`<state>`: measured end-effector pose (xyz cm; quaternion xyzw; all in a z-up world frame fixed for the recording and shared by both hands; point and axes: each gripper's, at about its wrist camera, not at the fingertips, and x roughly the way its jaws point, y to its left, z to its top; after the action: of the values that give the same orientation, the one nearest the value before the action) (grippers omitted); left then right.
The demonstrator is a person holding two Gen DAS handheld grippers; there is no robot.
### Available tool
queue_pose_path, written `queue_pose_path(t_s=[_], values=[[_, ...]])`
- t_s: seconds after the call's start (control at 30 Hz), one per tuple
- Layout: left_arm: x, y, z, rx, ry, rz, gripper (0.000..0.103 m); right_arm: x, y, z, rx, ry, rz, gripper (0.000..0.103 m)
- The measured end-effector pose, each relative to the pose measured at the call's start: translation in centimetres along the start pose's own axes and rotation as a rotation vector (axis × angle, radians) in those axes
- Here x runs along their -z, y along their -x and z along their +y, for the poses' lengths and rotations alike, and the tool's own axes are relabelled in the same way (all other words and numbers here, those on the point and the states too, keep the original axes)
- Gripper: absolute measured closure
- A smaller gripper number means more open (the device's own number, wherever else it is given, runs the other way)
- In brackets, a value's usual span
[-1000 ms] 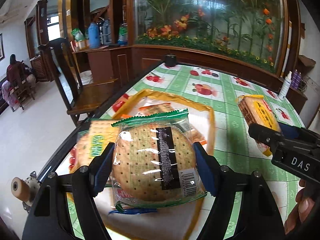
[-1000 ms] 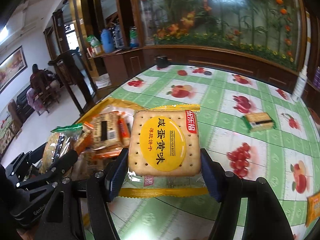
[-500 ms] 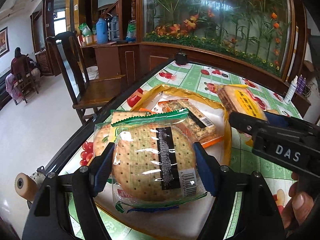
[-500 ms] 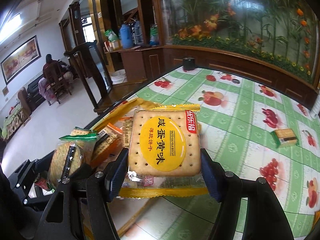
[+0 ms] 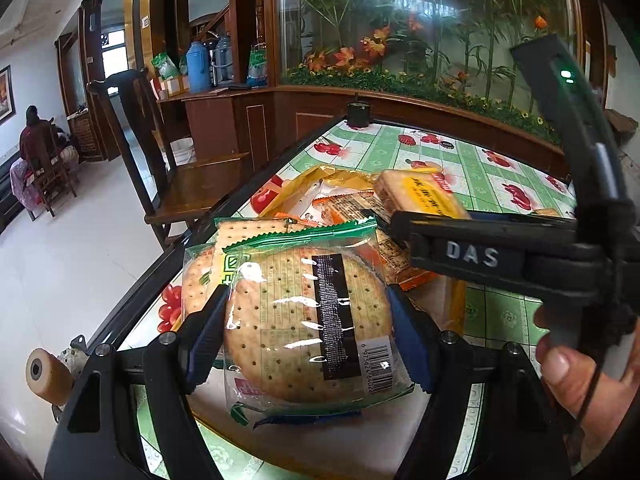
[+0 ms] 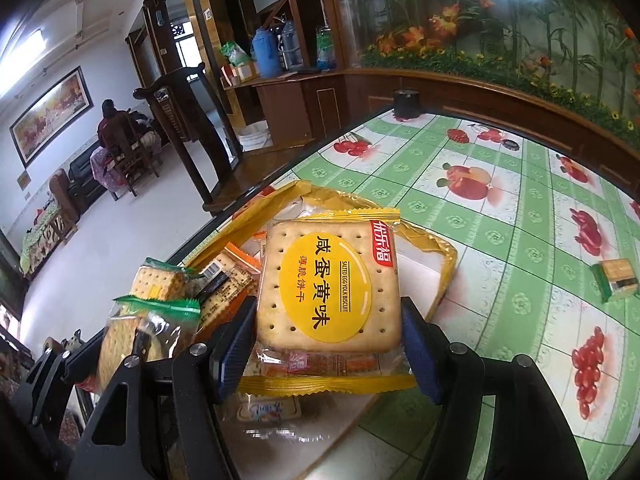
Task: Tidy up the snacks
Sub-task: 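Carry both packs into the tray and open both tools to release, then move both open tools back toward the remaining packs on the table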
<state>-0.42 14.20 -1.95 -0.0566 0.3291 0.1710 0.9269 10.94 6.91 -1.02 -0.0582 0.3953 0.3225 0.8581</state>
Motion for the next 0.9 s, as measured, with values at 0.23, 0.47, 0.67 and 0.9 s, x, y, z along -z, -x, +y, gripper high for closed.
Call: queue_pose_path(t_s=[0.23, 0.47, 0.67, 0.9], values=[[0.2, -0.1, -1.1, -0.018, -0.023, -0.006, 0.027, -0.4, -1.9, -0.4, -0.019, -0.019, 0.028, 0.033], [0.3, -0.3, -1.7, -0.038, -0.03, -0.007, 0.019, -0.3, -2.1, -0.4, -0.03, -0.018, 0.024, 0.031], [0.3, -0.4, -1.6, -0.087, -0.019, 0.004, 0.015, -0.3, -1.1, -0.9, -0.008, -0.021, -0.007, 0.017], [0.1, 0.0, -1.1, -0.08, 0.019, 0.006, 0.015, 0.0, 1.3, -2.7, 0.003, -0.069, -0.048, 0.013]])
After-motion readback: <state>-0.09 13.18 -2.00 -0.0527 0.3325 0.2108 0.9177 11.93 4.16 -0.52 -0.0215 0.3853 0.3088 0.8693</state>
